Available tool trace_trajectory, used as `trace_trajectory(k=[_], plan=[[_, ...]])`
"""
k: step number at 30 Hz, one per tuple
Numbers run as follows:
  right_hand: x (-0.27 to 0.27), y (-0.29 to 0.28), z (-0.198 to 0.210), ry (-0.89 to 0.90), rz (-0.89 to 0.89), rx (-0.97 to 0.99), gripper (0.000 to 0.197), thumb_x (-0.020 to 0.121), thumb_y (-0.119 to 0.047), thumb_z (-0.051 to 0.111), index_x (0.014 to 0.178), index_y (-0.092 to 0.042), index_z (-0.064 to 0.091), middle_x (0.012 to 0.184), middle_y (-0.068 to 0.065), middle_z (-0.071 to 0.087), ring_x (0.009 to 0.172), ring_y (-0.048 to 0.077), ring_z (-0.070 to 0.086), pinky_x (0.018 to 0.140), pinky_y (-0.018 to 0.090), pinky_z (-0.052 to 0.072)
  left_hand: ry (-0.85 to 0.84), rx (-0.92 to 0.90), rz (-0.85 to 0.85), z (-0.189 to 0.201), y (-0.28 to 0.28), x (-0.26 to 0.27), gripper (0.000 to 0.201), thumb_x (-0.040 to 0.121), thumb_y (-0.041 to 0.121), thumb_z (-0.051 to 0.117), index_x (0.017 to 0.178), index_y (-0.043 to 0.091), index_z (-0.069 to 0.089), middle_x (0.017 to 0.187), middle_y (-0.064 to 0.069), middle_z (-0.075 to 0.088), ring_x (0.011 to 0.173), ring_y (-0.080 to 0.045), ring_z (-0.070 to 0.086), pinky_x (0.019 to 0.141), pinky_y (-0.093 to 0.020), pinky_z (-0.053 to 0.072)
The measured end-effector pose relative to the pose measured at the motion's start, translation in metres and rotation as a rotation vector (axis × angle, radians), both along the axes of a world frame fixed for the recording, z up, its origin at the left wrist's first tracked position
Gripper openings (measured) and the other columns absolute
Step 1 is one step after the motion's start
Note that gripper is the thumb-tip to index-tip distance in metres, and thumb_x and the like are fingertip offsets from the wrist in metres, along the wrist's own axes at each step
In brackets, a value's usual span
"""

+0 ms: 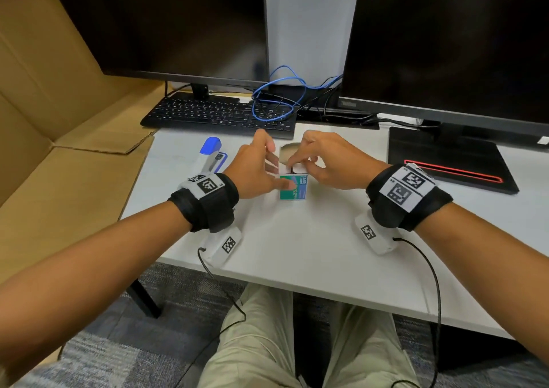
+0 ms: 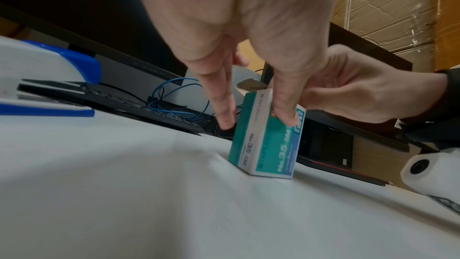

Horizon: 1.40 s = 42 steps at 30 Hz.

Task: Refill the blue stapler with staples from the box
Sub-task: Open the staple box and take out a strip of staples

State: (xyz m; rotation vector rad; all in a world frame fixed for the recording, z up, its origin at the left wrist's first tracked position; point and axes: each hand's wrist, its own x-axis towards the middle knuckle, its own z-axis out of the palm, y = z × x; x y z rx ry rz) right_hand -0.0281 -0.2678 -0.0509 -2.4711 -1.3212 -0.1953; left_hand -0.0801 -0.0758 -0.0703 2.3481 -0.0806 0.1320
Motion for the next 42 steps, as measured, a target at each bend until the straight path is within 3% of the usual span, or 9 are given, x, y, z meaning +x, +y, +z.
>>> trace_trajectory(k=[3,6,12,20,26,28,33,38,42], plan=[[0.000,-0.005,0.002,0.071,0.017,-0.055,0.029,0.093,-0.018,0.052,0.108,-0.029,0.074,0.095,0.000,0.054,0.083,0.012,0.050,0.064,0.016,0.038,-0.051,-0.021,-0.059,0.007,0.003,-0.003,0.053,0.066,0.015,0.087,0.091,0.014,0.040,0.106,-0.010,0.064,0.091,-0.023,0.068,0.066,-0.032,0.061],[-0.001,-0.005,0.006,0.134,0.010,-0.081,0.024,0.093,-0.028,0.054,0.110,-0.032,0.071,0.099,-0.001,0.051,0.084,0.010,0.052,0.066,0.021,0.046,-0.049,0.008,-0.096,0.008,0.006,-0.003,0.042,0.067,0.010,0.085,0.096,0.012,0.054,0.104,-0.007,0.065,0.091,-0.023,0.069,0.071,-0.039,0.062],[0.000,0.000,0.012,0.149,0.041,-0.154,0.039,0.094,-0.026,0.051,0.129,-0.042,0.058,0.097,0.001,0.047,0.081,0.013,0.048,0.066,0.019,0.038,-0.014,0.113,-0.133,0.012,0.005,0.000,0.055,0.069,0.016,0.085,0.121,0.019,0.065,0.107,-0.006,0.069,0.096,-0.022,0.068,0.081,-0.037,0.060],[-0.001,0.005,0.016,0.136,0.020,-0.214,0.026,0.089,-0.034,0.057,0.113,-0.040,0.063,0.095,0.000,0.049,0.080,0.012,0.048,0.072,0.033,0.047,0.001,0.183,-0.124,0.015,0.005,0.000,0.036,0.070,0.021,0.084,0.105,0.017,0.075,0.103,-0.002,0.074,0.091,-0.018,0.069,0.082,-0.034,0.059],[-0.001,0.002,0.022,0.137,0.025,-0.245,0.027,0.096,-0.035,0.049,0.116,-0.042,0.064,0.099,0.002,0.049,0.082,0.015,0.049,0.074,0.033,0.045,-0.015,0.197,-0.083,0.011,0.005,0.003,0.046,0.068,0.027,0.086,0.110,0.018,0.072,0.120,-0.001,0.054,0.088,-0.013,0.066,0.069,-0.018,0.052],[-0.001,0.003,0.024,0.128,0.028,-0.267,0.027,0.096,-0.034,0.049,0.117,-0.041,0.065,0.100,0.003,0.048,0.082,0.016,0.049,0.073,0.033,0.044,-0.009,0.200,-0.089,0.012,0.004,0.002,0.046,0.069,0.025,0.085,0.112,0.015,0.072,0.122,0.000,0.058,0.090,-0.015,0.067,0.073,-0.024,0.055],[0.001,0.008,0.029,0.099,0.033,-0.292,0.023,0.093,-0.032,0.052,0.110,-0.040,0.066,0.101,-0.002,0.047,0.085,0.012,0.045,0.072,0.028,0.039,0.007,0.256,-0.106,0.016,0.002,0.000,0.035,0.072,0.027,0.082,0.106,0.019,0.074,0.102,-0.001,0.075,0.090,-0.016,0.068,0.087,-0.034,0.055],[0.002,0.008,0.032,0.005,0.025,-0.227,0.018,0.090,-0.040,0.058,0.101,-0.034,0.070,0.094,-0.006,0.048,0.082,0.009,0.044,0.067,0.024,0.034,-0.013,0.318,-0.087,0.015,0.003,0.000,0.043,0.073,0.034,0.080,0.115,0.025,0.072,0.094,0.003,0.069,0.089,-0.017,0.061,0.076,-0.027,0.046],[0.002,0.005,0.034,-0.040,-0.021,-0.179,0.023,0.089,-0.045,0.061,0.093,-0.028,0.074,0.094,-0.007,0.057,0.083,0.011,0.051,0.069,0.029,0.045,-0.021,0.326,-0.092,0.015,0.003,0.001,0.047,0.074,0.033,0.080,0.118,0.020,0.070,0.097,0.000,0.070,0.092,-0.017,0.063,0.076,-0.026,0.049]])
